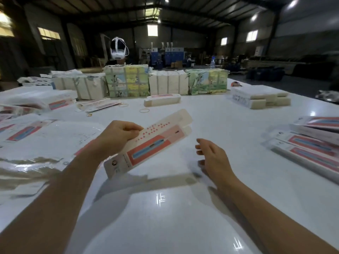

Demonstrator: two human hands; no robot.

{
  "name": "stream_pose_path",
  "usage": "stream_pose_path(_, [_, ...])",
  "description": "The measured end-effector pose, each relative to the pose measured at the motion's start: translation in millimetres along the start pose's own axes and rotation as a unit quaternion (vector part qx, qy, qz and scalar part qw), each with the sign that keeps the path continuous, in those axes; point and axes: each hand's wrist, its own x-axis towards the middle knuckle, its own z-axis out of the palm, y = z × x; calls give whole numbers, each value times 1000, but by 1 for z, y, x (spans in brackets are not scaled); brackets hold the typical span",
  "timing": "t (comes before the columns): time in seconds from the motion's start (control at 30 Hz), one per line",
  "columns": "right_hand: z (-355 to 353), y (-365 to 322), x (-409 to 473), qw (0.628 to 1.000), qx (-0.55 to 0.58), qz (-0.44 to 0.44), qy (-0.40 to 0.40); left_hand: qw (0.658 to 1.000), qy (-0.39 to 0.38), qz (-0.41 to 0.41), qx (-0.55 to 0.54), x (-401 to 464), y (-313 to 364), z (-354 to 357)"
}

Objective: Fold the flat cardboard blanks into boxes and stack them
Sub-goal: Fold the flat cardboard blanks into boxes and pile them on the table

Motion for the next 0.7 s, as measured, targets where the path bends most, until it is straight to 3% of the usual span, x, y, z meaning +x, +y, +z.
stream_pose_path(0.07, [-7,-13,-3,974,194,112,-30,999,-52,10,4,-14,2,29])
stream_pose_path(0.1, [-11,-16,-5,964,227,132,-44,997,-76,12,22,-20,2,40])
stream_pose_path(0.17, [-15,-18,-8,970,203,124,-57,991,-97,31,84,-29,0,57])
stream_pose_path(0.23, [-15,-16,-11,981,158,96,-57,981,-71,68,166,-36,-3,67])
stream_pose_path(0.37, [-9,-16,-17,993,96,21,-72,905,-20,184,383,-48,4,88])
stream_pose_path(0.5, [-11,-15,-18,982,132,3,-138,885,6,236,402,-57,15,102])
stream_pose_path(0.6, [-21,-17,-15,940,224,35,-253,877,62,304,366,-60,19,97])
stream_pose_path(0.7, [-26,-20,-12,905,287,74,-306,863,109,369,328,-64,23,92])
